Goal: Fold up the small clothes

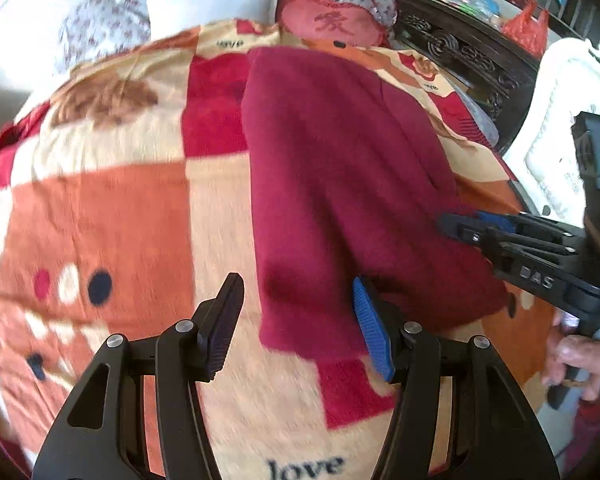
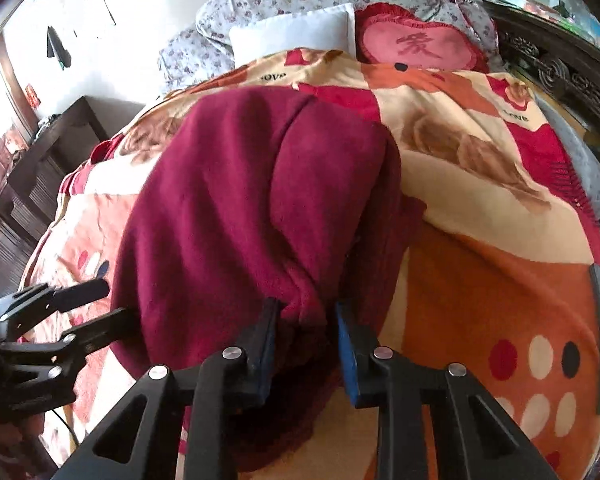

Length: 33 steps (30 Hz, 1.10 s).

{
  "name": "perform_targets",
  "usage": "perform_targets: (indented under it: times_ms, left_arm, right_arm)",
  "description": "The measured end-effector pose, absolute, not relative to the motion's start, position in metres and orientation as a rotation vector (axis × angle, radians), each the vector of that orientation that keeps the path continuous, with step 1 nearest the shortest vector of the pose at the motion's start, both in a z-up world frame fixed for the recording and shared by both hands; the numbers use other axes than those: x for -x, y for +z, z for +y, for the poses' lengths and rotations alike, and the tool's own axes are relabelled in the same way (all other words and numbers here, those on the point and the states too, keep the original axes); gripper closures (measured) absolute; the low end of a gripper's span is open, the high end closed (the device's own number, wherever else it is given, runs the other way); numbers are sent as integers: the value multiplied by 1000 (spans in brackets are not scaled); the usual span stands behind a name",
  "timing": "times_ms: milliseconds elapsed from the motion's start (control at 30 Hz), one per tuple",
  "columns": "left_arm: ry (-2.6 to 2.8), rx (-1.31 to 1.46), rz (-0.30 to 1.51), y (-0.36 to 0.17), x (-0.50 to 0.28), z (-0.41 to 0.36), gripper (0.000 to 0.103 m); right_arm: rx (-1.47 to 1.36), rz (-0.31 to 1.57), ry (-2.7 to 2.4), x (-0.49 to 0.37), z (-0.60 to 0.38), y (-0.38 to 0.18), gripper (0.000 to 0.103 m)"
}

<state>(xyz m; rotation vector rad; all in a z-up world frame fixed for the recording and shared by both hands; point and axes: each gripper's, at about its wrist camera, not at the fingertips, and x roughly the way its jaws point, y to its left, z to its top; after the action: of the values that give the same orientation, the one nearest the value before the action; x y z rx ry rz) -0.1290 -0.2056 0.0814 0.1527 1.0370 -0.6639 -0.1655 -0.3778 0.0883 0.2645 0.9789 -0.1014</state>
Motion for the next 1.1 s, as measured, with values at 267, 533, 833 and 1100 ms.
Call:
perform_targets:
  times_ms: [267,533,833,1100]
  left_arm:
    - [-701,-74,1223,61,156,-193,47]
    - [-745,-51,1305,44,187,-187,47]
    - [-771,-49,1339,38,211,-182,47]
    - [-773,-52,1338,40,211,-184,47]
  right_arm:
    - [-264,1009,-104,162,-378,90,77]
    - [-219,1036,-136,159,-371,91,77]
    - [-228,1051,-149,157,-372,91,77]
    - [-234,1055,-147,156,-372,89,77]
